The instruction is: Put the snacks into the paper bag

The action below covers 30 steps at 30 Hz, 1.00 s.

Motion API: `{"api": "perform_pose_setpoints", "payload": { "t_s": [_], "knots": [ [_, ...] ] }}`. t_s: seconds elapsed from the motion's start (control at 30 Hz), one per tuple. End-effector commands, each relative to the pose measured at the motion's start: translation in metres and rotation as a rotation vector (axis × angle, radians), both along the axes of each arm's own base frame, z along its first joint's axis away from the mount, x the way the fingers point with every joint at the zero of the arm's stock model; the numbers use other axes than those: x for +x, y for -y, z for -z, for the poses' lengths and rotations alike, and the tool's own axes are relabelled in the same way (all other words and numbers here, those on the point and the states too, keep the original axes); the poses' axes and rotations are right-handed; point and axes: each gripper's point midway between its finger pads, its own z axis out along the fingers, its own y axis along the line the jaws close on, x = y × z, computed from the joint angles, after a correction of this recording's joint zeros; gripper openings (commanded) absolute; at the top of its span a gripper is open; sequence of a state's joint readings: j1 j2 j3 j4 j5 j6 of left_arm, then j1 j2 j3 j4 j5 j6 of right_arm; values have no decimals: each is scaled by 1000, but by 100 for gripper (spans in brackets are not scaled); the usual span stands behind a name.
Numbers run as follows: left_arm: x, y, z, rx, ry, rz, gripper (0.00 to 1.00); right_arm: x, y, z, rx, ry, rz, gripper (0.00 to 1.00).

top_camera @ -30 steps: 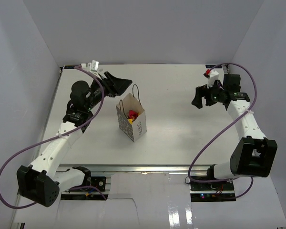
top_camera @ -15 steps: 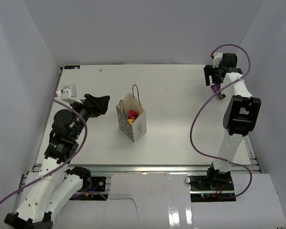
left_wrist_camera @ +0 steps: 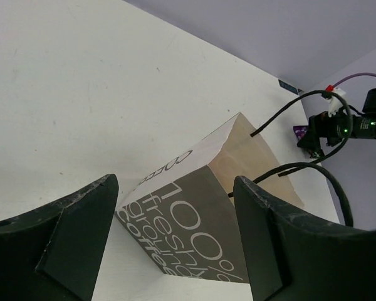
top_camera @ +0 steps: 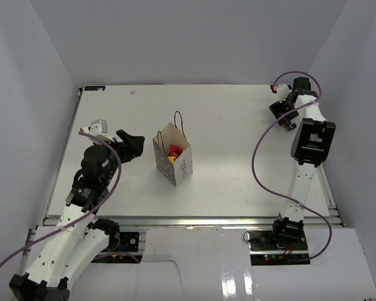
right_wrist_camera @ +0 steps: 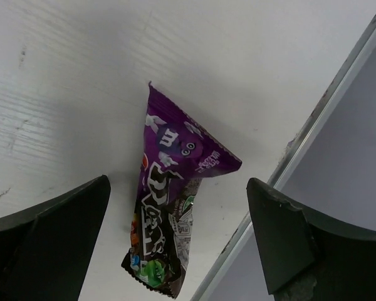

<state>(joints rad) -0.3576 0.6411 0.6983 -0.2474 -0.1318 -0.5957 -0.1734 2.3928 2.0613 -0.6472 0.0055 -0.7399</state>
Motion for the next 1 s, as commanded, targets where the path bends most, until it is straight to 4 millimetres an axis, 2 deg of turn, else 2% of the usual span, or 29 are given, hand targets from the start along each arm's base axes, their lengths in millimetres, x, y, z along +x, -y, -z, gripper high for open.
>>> {"api": "perform_pose_setpoints", "payload": {
  "t_s": [0.0,0.07,0.1,0.2,0.27,0.3,0.37,0.4,0.43,0.47,0.5,0.53,0.57,0.6,0.63,0.67,0.7,0.73,0.77,0.8,0.83,0.87,0.9,0.93,0.97],
  "knots": [
    [2,2,-14,-16,23,5,85,-9,1,9,31,-46,-19,95],
    [2,3,-13,-24,21,5,85,-11,0,16,46,-60,-26,88],
    [1,3,-13,-28,22,5,85,-12,-2,18,52,-62,-38,82],
    [-2,2,-15,-41,26,5,85,-14,-8,19,85,-62,-66,71],
    [-3,2,-13,-46,25,3,85,-17,-13,18,109,-61,-93,53],
    [-5,1,-14,-56,29,1,85,-18,-16,16,116,-58,-107,41],
    [-7,1,-14,-65,30,1,85,-24,-22,14,144,-59,-139,30],
    [-8,1,-14,-69,32,2,85,-25,-29,5,166,-41,-167,23],
    [-9,1,-14,-71,33,2,85,-37,-33,13,177,-66,-193,20],
    [-10,1,-14,-72,33,4,85,-42,-38,13,191,-67,-211,19],
    [-10,1,-14,-75,31,5,85,-46,-44,-1,202,-44,-241,15],
    [-11,0,-13,-75,31,5,85,-62,-56,7,255,-65,-286,14],
    [-12,0,-13,-78,33,5,85,-68,-64,0,284,-53,-313,13],
    [-12,1,-12,-77,32,6,85,-76,-85,-28,366,1,-379,11],
    [-13,0,-10,-78,28,6,85,-86,-101,-39,419,18,-441,11],
    [-13,0,-10,-78,30,4,85,-106,-117,-42,456,19,-531,11],
    [-13,0,-9,-78,30,3,85,-117,-141,-79,522,100,-630,11],
    [-13,0,-7,-77,27,4,85,-140,-164,-89,571,74,-703,11],
    [-12,0,-5,-77,22,4,85,-155,-179,-99,595,79,-766,11],
    [-11,1,-5,-77,25,6,85,-167,-199,-129,605,146,-866,11],
    [-10,2,-3,-76,22,9,85,-188,-226,-139,643,114,-934,11],
    [-9,3,-2,-73,20,10,85,-198,-240,-152,655,126,-979,11],
    [-8,3,-2,-71,20,11,85,-210,-259,-177,652,167,-1046,11],
    [-7,4,-3,-68,21,14,85,-226,-287,-193,684,173,-1121,11],
    [-6,4,-3,-60,20,17,85,-231,-300,-208,691,207,-1159,11]
  ]
}}
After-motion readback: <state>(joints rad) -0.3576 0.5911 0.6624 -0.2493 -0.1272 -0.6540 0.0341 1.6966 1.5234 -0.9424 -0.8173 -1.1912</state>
